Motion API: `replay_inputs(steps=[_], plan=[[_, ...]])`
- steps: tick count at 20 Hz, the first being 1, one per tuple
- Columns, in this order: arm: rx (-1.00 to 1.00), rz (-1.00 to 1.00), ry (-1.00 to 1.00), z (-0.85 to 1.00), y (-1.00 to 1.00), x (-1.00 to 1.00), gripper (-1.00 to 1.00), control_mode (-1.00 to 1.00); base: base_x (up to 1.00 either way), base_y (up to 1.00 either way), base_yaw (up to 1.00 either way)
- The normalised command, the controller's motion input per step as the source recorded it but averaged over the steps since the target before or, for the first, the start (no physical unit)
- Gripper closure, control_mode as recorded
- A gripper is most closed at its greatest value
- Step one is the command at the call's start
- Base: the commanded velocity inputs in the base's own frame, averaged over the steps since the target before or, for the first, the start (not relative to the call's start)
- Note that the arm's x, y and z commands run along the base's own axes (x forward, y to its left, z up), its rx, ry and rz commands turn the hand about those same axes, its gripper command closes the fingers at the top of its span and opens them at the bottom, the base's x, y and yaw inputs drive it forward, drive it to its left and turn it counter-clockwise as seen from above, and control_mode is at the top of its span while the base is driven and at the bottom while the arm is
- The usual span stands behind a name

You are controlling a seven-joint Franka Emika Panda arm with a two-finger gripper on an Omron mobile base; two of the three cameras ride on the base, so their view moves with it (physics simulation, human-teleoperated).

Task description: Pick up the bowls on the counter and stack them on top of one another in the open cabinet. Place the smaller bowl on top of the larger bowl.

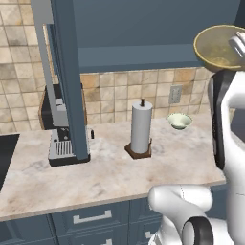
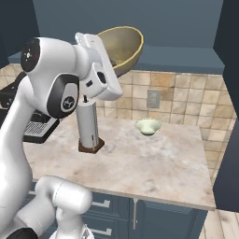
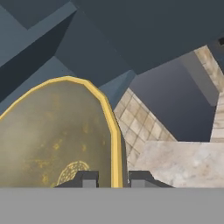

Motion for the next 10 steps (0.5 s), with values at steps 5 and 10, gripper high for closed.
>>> replay_inputs(steps=[5, 10], plan=[[0.02, 0.0, 0.0, 0.15, 0.17, 0.38, 1.0, -1.0, 0.0, 0.0, 0.0], [0.02, 0.0, 0.0, 0.1, 0.15, 0.41, 1.0, -1.0, 0.0, 0.0, 0.0]])
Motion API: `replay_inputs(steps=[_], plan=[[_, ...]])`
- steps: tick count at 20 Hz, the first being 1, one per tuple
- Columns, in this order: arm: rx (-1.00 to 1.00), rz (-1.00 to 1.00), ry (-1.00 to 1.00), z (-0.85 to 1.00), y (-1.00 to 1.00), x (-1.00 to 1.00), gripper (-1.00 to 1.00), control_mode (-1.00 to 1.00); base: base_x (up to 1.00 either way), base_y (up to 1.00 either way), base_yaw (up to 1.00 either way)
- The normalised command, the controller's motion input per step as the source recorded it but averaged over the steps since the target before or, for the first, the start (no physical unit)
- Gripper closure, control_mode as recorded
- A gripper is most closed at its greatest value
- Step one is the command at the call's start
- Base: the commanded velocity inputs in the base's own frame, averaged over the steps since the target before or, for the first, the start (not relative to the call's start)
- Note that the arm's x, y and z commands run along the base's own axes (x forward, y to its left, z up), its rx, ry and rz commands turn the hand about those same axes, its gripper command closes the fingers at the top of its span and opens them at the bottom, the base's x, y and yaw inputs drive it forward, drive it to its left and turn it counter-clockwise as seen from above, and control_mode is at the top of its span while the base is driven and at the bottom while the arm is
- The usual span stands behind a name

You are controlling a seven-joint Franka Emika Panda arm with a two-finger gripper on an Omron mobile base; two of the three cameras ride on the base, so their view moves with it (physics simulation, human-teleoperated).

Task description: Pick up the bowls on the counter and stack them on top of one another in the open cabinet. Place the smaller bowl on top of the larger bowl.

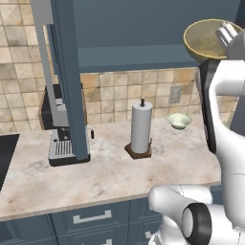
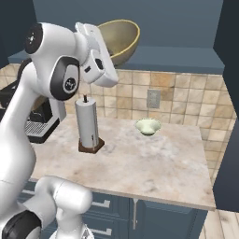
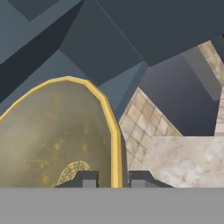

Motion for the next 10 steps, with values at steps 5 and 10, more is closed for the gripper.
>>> replay_inputs(steps=[5, 10], plan=[[0.05, 0.0, -0.01, 0.08, 0.16, 0.42, 1.0, -1.0, 0.0, 0.0, 0.0], [0.1, 0.02, 0.0, 0.07, 0.11, 0.45, 1.0, -1.0, 0.0, 0.0, 0.0]])
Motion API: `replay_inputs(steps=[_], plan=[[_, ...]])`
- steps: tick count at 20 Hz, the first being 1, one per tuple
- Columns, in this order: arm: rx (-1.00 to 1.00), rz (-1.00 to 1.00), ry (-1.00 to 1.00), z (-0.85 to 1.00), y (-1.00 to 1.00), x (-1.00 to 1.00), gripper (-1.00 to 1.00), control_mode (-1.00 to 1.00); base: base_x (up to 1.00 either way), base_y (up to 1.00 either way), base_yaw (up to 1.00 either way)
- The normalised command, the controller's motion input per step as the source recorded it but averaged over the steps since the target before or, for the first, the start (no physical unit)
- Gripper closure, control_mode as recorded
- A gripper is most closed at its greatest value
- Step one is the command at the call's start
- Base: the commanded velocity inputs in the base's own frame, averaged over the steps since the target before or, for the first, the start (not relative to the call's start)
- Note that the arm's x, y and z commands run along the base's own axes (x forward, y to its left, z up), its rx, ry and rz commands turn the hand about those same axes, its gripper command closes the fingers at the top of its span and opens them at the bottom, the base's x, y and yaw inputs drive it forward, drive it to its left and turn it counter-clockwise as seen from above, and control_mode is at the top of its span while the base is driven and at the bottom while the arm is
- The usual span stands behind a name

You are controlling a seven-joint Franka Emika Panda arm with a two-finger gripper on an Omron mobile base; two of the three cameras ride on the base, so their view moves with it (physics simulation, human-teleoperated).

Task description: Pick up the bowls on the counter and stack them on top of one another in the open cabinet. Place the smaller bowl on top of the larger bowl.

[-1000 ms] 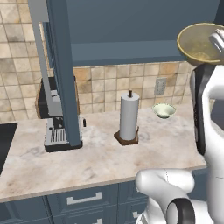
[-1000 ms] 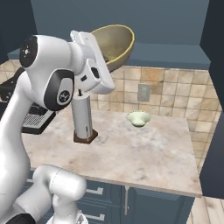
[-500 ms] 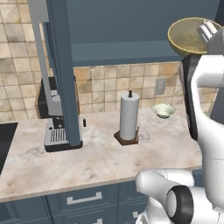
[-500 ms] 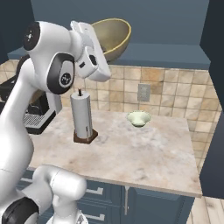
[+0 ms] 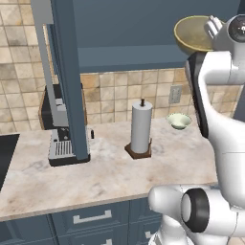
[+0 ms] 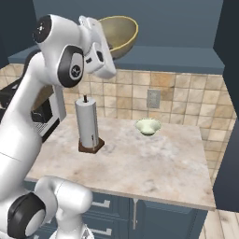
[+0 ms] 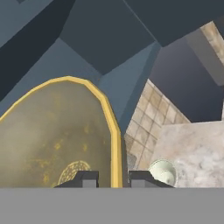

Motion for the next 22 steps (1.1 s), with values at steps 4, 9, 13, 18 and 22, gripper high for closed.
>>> replay_inputs(steps=[4, 9, 13, 18, 22], plan=[[0.16, 0.05, 0.05, 0.04, 0.09, 0.5, 1.0, -1.0, 0.0, 0.0, 0.0], [0.1, 0.02, 0.06, 0.01, 0.12, 0.49, 1.0, -1.0, 0.0, 0.0, 0.0], [-0.03, -0.02, 0.01, 0.0, 0.2, 0.45, 1.0, -1.0, 0.0, 0.0, 0.0], [-0.05, -0.04, 0.01, 0.0, 0.16, 0.41, 1.0, -1.0, 0.0, 0.0, 0.0], [0.0, -0.02, 0.05, -0.04, 0.13, 0.49, 1.0, -1.0, 0.0, 0.0, 0.0]])
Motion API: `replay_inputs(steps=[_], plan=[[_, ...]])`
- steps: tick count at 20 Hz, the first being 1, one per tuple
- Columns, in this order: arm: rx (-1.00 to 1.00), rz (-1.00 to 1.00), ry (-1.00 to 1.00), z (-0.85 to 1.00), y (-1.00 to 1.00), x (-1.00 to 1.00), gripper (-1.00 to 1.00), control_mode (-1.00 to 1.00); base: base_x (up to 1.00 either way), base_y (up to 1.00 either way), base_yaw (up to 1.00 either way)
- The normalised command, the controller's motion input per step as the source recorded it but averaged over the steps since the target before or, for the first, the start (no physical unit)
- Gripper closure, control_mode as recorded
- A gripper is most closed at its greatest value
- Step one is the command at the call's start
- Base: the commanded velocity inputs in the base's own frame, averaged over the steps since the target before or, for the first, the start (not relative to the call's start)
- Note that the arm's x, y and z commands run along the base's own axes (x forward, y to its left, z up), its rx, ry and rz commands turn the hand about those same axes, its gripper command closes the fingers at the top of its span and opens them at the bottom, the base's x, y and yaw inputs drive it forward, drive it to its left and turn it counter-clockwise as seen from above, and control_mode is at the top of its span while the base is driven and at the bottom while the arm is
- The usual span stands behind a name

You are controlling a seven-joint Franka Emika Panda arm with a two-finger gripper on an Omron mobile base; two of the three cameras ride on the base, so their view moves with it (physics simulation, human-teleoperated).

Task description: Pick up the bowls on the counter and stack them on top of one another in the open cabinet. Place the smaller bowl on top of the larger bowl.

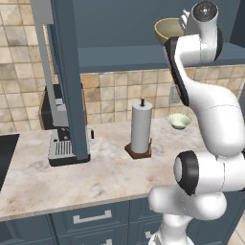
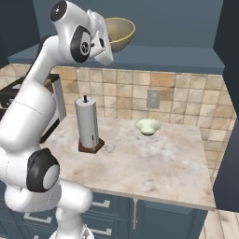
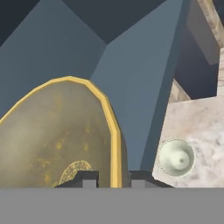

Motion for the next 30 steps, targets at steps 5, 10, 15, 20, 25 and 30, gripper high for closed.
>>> replay_inputs(steps=[5, 10, 15, 20, 25, 30], plan=[[0.01, -0.01, 0.08, -0.03, 0.12, 0.54, 1.0, -1.0, 0.0, 0.0, 0.0], [0.01, -0.01, 0.07, -0.01, 0.1, 0.53, 1.0, -1.0, 0.0, 0.0, 0.0], [0.01, 0.0, 0.07, -0.03, 0.08, 0.52, 1.0, -1.0, 0.0, 0.0, 0.0], [0.02, 0.0, 0.08, -0.09, 0.12, 0.55, 1.0, -1.0, 0.0, 0.0, 0.0], [0.02, 0.0, 0.08, -0.11, 0.14, 0.55, 1.0, -1.0, 0.0, 0.0, 0.0], [0.01, 0.0, 0.09, -0.11, 0.16, 0.43, 1.0, -1.0, 0.0, 0.0, 0.0]])
